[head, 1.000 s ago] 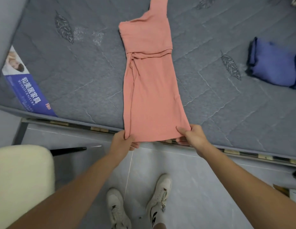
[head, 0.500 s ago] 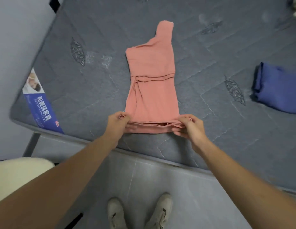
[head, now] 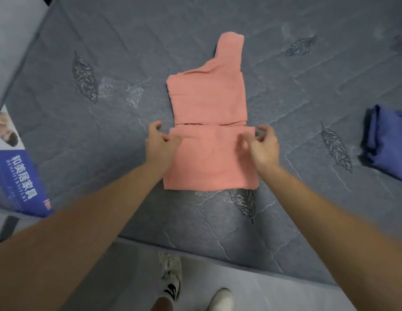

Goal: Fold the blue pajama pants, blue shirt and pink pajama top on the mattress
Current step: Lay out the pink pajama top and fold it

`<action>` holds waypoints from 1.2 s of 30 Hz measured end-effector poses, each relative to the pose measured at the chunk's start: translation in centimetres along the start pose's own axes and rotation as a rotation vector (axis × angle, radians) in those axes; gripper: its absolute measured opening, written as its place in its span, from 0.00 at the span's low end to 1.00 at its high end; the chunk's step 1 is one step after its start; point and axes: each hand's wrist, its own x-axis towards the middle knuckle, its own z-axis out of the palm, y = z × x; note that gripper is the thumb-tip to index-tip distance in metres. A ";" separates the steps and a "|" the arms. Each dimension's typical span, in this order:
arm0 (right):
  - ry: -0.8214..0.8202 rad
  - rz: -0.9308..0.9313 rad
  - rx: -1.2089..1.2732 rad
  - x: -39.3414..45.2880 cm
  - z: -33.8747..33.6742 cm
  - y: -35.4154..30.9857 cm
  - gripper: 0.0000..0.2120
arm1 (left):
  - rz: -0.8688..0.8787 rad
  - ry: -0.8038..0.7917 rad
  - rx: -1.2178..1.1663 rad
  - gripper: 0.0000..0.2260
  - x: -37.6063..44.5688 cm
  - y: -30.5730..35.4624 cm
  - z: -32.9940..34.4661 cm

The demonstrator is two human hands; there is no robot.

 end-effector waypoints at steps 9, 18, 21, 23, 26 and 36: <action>-0.150 0.159 -0.487 -3.8 -0.4 3.8 0.24 | -0.222 -0.218 0.200 0.20 -6.0 -3.8 0.5; -0.143 0.071 -0.261 -6.8 -2.1 5.6 0.19 | -0.063 -0.073 0.202 0.14 -8.9 -5.7 -0.8; -0.165 0.080 -0.275 -10.0 -4.0 6.2 0.16 | -0.065 -0.099 0.192 0.12 -12.1 -6.5 -1.7; -0.189 0.120 -0.213 -12.1 -5.2 7.4 0.14 | -0.060 -0.112 0.211 0.10 -14.4 -7.2 -2.1; -0.217 0.157 -0.152 -14.5 -6.6 8.9 0.11 | -0.071 -0.128 0.209 0.10 -17.6 -8.3 -2.5; -0.156 0.252 0.221 -16.2 -9.0 5.7 0.17 | -0.120 -0.090 0.049 0.07 -18.7 -3.2 -3.4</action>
